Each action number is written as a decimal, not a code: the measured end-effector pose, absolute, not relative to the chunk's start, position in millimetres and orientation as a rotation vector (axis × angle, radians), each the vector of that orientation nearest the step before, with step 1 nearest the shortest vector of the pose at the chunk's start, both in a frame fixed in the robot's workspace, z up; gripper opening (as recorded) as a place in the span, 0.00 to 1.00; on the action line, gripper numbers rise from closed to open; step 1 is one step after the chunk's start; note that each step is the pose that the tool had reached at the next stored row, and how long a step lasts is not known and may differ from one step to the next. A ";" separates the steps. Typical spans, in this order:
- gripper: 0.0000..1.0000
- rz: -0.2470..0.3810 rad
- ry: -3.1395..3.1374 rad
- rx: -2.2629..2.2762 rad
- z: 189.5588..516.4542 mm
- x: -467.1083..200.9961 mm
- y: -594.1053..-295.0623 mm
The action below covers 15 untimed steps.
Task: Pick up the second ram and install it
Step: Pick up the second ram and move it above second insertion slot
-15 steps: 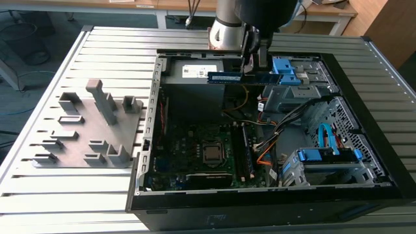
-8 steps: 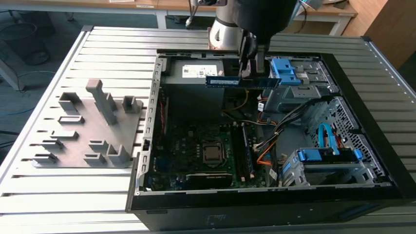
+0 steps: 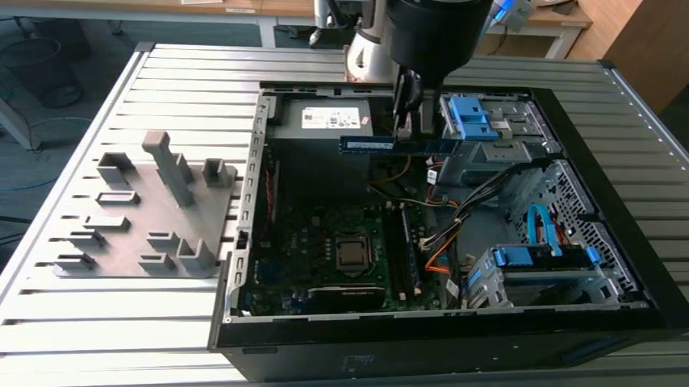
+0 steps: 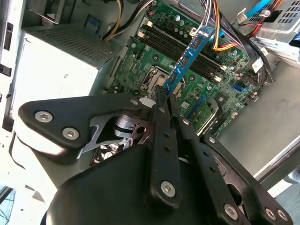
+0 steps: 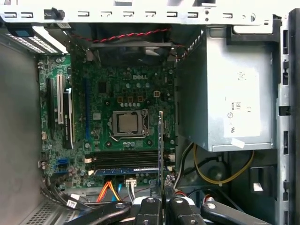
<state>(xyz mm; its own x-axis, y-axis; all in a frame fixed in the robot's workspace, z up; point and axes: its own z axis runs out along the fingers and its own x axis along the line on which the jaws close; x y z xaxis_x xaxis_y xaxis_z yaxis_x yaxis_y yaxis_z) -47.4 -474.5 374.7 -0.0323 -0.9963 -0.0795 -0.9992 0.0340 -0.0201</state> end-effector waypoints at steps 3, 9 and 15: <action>0.14 0.063 2.206 -2.134 371.4 -47.4 -475.0; 0.14 0.063 2.206 -2.134 366.4 -47.4 -475.9; 0.14 0.063 2.206 -2.134 361.9 -47.4 -477.2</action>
<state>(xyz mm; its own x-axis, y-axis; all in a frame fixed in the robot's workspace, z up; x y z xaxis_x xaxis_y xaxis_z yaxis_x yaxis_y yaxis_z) -47.4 -477.2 361.9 -0.0322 -0.9963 -0.0796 -0.9992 0.0339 -0.0201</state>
